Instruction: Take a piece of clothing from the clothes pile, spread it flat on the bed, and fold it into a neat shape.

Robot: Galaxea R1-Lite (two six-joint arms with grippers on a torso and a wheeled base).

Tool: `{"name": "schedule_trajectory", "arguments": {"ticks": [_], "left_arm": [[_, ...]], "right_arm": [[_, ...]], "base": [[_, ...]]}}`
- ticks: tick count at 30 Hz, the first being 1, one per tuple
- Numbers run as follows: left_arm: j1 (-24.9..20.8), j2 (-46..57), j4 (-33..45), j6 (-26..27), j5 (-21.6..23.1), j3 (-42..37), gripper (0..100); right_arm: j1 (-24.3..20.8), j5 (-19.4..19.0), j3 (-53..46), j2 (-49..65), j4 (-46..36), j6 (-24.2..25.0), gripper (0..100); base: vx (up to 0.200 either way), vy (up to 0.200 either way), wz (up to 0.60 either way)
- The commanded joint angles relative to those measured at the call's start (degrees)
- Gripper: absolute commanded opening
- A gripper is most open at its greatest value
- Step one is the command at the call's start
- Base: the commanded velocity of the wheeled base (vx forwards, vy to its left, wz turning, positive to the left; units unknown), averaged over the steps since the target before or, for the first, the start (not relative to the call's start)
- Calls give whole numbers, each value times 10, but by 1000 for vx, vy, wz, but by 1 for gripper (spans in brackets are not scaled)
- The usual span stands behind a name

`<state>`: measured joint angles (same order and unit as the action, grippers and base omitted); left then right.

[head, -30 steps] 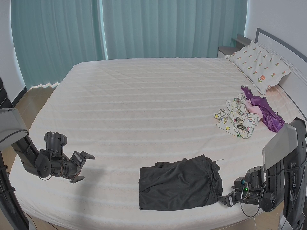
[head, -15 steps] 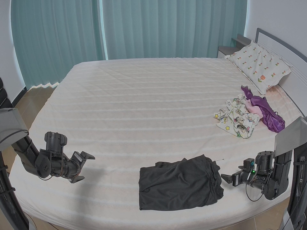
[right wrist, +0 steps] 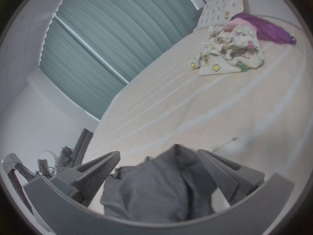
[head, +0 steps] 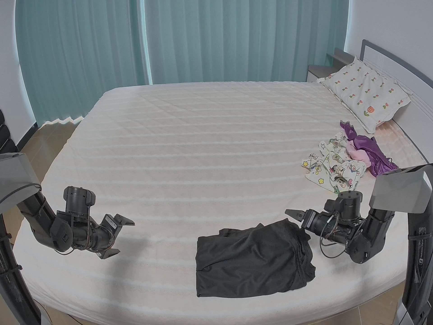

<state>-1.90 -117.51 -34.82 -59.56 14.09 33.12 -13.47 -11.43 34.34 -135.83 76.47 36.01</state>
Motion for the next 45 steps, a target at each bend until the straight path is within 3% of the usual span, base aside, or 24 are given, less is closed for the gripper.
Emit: {"name": "schedule_trajectory", "arguments": {"ticks": [1, 6, 29, 30, 39, 40, 45], "left_arm": [[-1, -2, 0, 0, -1, 1, 100], [-2, -2, 0, 1, -1, 1, 100], [-2, -3, 0, 1, -2, 0, 100], [-2, -3, -1, 1, -2, 0, 100], [-2, -2, -1, 1, -2, -1, 100], [-2, -2, 0, 1, -2, -2, 100], [-2, -2, -1, 1, -2, -3, 100]], "right_arm": [[-43, -21, 100, -41, -51, 42, 100], [-41, -25, 122, -60, -84, 43, 100], [-27, -25, 142, -83, -93, 40, 100], [-27, -25, 143, -85, -97, 40, 0], [-17, 0, 141, -92, -101, 39, 0], [-5, 16, 136, -86, -98, 42, 0], [22, 19, 115, -72, -96, 42, 0]], "base": [[0, 0, 0], [0, 0, 0], [0, 0, 0], [0, 0, 0], [0, 0, 0], [0, 0, 0], [0, 0, 0]]}}
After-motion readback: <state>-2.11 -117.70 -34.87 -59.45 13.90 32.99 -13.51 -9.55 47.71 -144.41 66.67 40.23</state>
